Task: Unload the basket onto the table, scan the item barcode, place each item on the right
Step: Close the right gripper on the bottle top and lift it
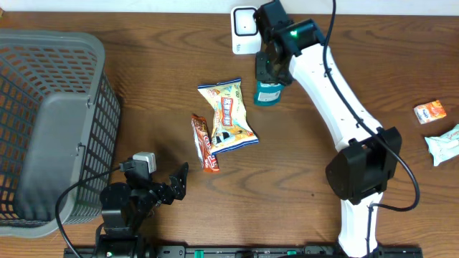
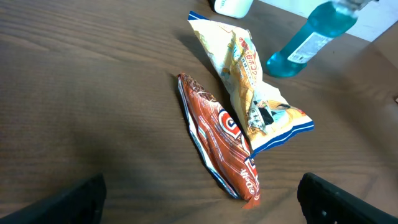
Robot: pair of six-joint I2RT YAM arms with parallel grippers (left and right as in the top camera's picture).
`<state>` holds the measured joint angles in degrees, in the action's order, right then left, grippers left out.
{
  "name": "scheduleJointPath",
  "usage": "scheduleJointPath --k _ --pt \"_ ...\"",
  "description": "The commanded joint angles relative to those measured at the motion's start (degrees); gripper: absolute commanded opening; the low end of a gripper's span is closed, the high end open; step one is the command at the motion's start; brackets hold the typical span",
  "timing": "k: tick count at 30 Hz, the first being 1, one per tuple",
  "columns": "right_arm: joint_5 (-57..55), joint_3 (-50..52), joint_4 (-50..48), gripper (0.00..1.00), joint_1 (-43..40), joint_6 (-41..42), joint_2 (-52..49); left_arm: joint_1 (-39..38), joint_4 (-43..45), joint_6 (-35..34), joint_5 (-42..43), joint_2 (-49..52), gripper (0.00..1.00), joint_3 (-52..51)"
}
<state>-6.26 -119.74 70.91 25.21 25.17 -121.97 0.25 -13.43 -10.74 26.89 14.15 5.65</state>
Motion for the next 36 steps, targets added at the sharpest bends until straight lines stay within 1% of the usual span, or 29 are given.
scheduleJointPath --k 1,4,6,14,16,19,24,29,30,32,34,36 --pt "-1.14 1.90 -1.09 0.08 0.55 1.95 1.70 -0.22 -1.33 -0.52 0.57 -0.04 0.98 -0.87" --pt "-1.14 4.00 -2.27 0.09 0.57 3.17 1.70 -0.22 -1.33 -0.52 0.57 -0.04 0.98 -0.87" --pt "-1.11 5.05 -2.93 0.11 0.57 3.54 1.70 -0.22 -1.33 -0.52 0.57 -0.04 0.98 -0.87" --pt "-1.14 5.05 -3.08 0.37 0.37 3.45 1.75 -0.22 -1.33 -0.52 0.57 -0.04 0.98 -0.87" --pt "-1.11 4.85 -3.06 0.39 0.22 2.73 1.75 -0.22 -1.33 -0.52 0.57 -0.04 0.99 -0.87" --pt "-1.11 4.20 -3.08 0.46 0.17 0.79 1.75 -0.22 -1.33 -0.52 0.57 -0.04 0.98 -0.87" --pt "-1.11 2.47 -2.80 0.60 0.13 -1.75 1.77 -0.22 -1.33 -0.52 0.57 -0.04 0.98 -0.87" --pt "-0.66 -0.37 -0.96 0.84 0.11 -9.77 1.77 -0.22 -1.33 -0.52 0.57 -0.04 0.98 -0.87" --pt "-0.66 -1.05 -0.33 0.91 0.11 -12.17 1.77 -0.22 -1.33 -0.52 0.57 -0.04 0.99 -0.87" --pt "-0.66 -2.14 0.85 0.99 0.11 -18.60 1.77 -0.22 -1.33 -0.52 0.57 -0.04 0.99 -0.87" --pt "-0.28 -2.47 1.73 0.99 0.11 -24.68 1.77 -0.22 -1.33 -0.52 0.57 -0.04 0.98 -0.87" --pt "2.71 -2.45 2.56 0.99 -0.20 -31.39 1.77 -0.22 -1.33 -0.52 0.57 -0.04 0.99 -0.87"
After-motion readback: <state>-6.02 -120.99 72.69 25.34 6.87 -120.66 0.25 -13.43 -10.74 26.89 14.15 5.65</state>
